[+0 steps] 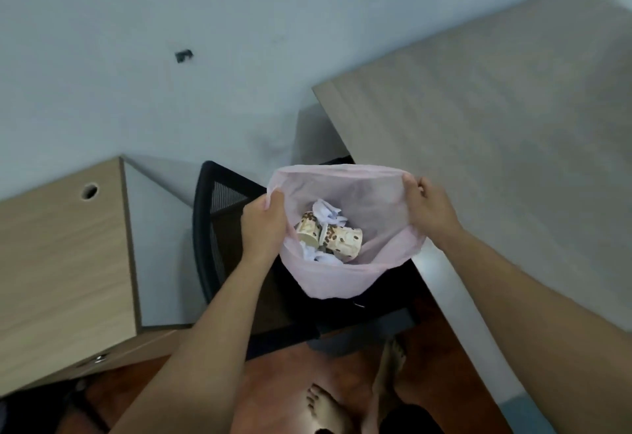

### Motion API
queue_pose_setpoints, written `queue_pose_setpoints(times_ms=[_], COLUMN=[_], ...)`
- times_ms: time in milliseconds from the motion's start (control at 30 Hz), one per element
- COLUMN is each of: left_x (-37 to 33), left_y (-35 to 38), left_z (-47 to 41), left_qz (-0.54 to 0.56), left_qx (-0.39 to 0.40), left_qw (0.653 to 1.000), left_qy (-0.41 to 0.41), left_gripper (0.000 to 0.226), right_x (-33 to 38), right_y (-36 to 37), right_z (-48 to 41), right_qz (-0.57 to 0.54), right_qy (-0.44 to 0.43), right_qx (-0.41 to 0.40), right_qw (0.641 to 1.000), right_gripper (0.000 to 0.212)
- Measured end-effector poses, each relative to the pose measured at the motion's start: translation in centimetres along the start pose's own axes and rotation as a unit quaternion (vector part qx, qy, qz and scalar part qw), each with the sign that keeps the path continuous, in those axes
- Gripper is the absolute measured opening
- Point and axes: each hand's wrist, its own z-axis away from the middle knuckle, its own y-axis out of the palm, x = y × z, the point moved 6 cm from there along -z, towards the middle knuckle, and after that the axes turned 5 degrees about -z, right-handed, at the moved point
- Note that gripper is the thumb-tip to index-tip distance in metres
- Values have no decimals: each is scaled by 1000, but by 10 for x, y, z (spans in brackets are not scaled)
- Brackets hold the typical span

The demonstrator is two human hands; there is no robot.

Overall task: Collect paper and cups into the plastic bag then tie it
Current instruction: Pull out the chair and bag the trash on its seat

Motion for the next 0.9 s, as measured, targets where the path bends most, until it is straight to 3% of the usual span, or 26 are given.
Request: queue_pose_setpoints(times_ms=[233, 567, 733, 900], left_x=[-108, -221, -230, -200], left_y=[-12, 99, 167, 230], left_z=[5, 14, 8, -7], left_qz=[42, 36, 6, 13], left_qx=[39, 150, 208, 265], left_qw=[996, 979, 971, 963], left_qy=[67, 132, 121, 46], left_gripper=[35, 24, 24, 10], right_x=[83, 102, 79, 28], right_y=[-99, -250, -298, -302], right_z=[-14, -42, -54, -61], right_qz=[-104, -102, -127, -156], right_qy=[-12, -43, -27, 36], right_qx=[-86, -217, -252, -201], right_qw=[991, 970, 959, 966], right_gripper=[48, 43, 34, 10])
